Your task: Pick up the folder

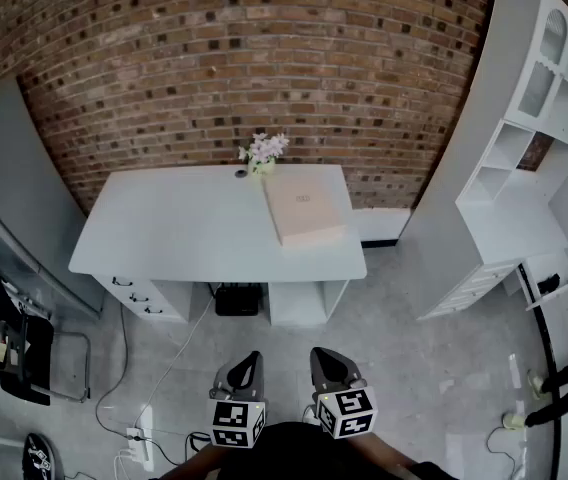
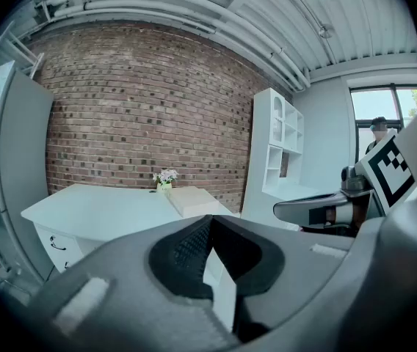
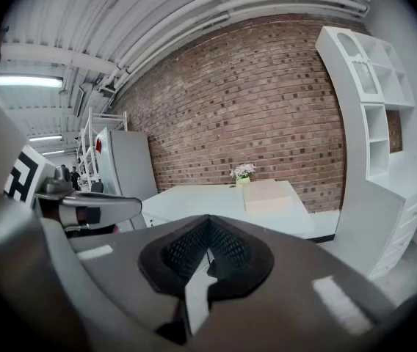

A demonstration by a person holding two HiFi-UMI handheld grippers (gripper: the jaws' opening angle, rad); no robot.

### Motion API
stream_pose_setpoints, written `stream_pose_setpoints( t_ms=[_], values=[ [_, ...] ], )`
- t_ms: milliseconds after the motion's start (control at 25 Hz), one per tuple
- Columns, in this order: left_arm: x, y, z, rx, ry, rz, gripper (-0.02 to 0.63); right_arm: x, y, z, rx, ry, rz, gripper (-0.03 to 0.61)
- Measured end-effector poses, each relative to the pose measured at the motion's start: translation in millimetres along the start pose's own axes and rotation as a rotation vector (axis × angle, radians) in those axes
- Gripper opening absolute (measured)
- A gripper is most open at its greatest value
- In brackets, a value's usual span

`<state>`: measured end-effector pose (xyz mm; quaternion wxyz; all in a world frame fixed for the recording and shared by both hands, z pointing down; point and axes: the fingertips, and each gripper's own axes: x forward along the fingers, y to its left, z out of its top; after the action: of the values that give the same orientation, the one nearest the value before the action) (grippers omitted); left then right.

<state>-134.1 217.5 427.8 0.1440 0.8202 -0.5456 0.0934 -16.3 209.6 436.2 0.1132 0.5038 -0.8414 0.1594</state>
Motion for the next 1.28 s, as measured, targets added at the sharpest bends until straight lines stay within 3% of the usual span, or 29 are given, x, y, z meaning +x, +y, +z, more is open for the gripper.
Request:
stream_pose_setpoints(
  t_ms=[680, 1280],
  values=[
    [14.5, -27.9, 6.9, -0.008, -0.021, 0.047, 0.002, -5.5, -30.1, 4.3, -0.029, 0.006, 0.047, 0.002],
    [33.7, -82.8, 15.9, 0.025, -0.025, 0.106, 0.002, -28.7, -85.0, 12.9, -0.068, -0.019, 0.086, 0.002]
  ],
)
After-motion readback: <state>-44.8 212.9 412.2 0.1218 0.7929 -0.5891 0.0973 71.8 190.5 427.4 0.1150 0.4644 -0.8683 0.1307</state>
